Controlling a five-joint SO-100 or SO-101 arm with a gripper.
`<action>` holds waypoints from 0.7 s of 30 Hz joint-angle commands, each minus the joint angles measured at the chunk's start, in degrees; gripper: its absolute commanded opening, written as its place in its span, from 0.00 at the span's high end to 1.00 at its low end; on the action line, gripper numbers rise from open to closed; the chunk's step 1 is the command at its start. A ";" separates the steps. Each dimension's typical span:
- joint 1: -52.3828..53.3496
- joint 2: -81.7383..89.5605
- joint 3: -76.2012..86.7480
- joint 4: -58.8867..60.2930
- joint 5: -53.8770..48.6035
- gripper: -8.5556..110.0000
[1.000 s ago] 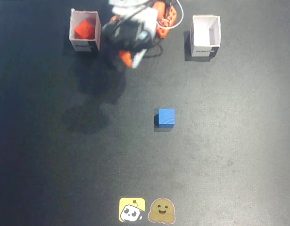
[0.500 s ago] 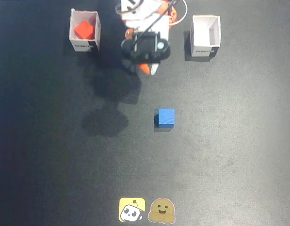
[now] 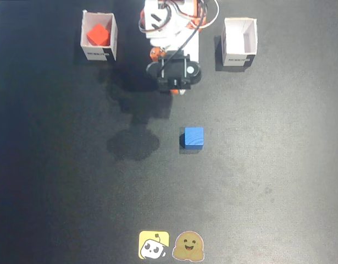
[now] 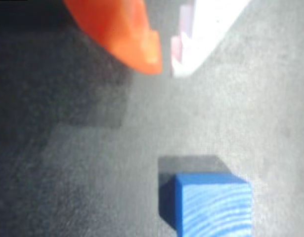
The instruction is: Put the red cube in the right box and the blue cube in the left box.
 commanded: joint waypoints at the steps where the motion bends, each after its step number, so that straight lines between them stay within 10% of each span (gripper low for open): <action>1: -0.88 0.53 -0.35 -1.85 -0.62 0.93; 21: -7.56 -34.10 -19.78 -14.50 3.78 0.92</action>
